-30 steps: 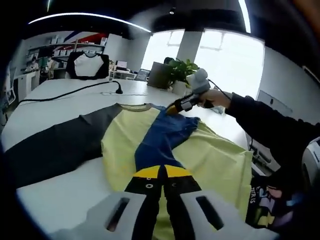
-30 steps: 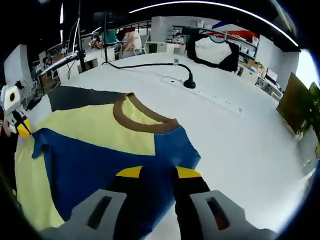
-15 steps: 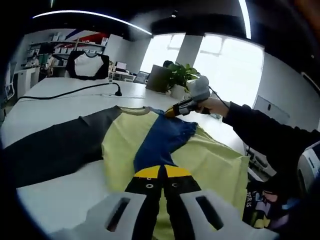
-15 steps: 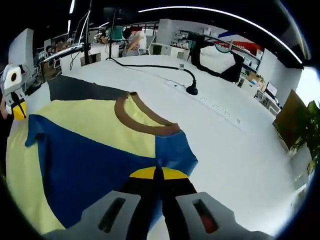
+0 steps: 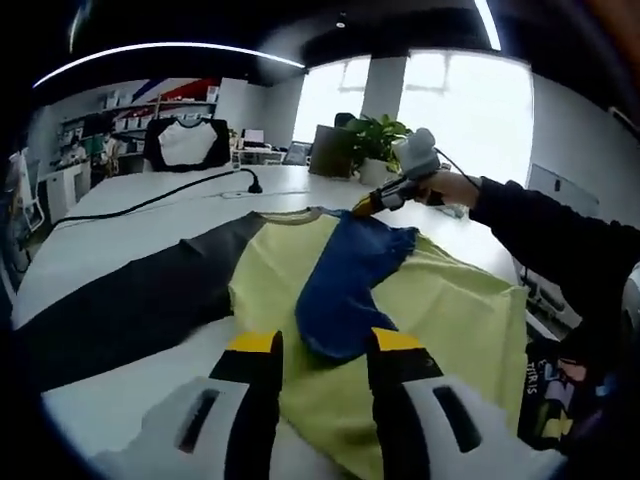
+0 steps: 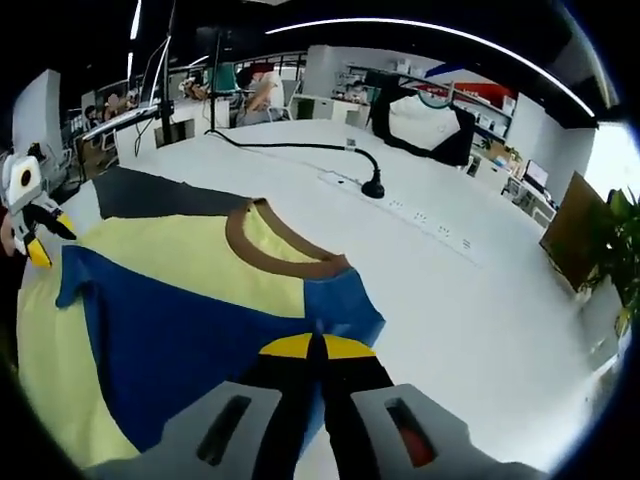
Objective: Fold the garment on the visible template until the final outline fits inside the template.
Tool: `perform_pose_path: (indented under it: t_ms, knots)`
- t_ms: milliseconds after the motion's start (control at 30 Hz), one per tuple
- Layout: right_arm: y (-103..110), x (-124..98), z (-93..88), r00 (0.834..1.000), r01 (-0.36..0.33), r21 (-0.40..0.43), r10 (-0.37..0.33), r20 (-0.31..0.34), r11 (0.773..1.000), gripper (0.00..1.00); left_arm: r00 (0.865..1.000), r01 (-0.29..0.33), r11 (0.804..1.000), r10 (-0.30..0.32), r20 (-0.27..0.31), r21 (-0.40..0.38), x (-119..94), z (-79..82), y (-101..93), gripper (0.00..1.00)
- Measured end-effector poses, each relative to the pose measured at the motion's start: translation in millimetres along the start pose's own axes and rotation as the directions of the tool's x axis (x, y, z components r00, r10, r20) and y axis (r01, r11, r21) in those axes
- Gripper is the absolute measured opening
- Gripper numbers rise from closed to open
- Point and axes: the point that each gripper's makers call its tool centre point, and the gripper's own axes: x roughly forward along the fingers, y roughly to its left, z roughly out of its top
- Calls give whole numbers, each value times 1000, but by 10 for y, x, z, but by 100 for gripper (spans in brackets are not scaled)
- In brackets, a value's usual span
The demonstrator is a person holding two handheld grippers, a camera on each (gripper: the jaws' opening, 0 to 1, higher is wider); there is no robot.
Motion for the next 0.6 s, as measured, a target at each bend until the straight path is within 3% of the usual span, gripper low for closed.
perform_pose_path:
  t_ms: [267,367,600]
  knots:
    - [-12,-24,9,1000,3,10,-3,12,1000,0,999,8,999,-9,-39,-44,193,-89,38,21]
    - [-9,-33,-4,1000,13,2,-13,16,1000,0,1000,21,997,-22,-19,-81,198,-50,34,2]
    - [-104,-74,-7,999,38,31,-38,28,999,0,998,69,993,-70,-5,-97,170,125,35,2]
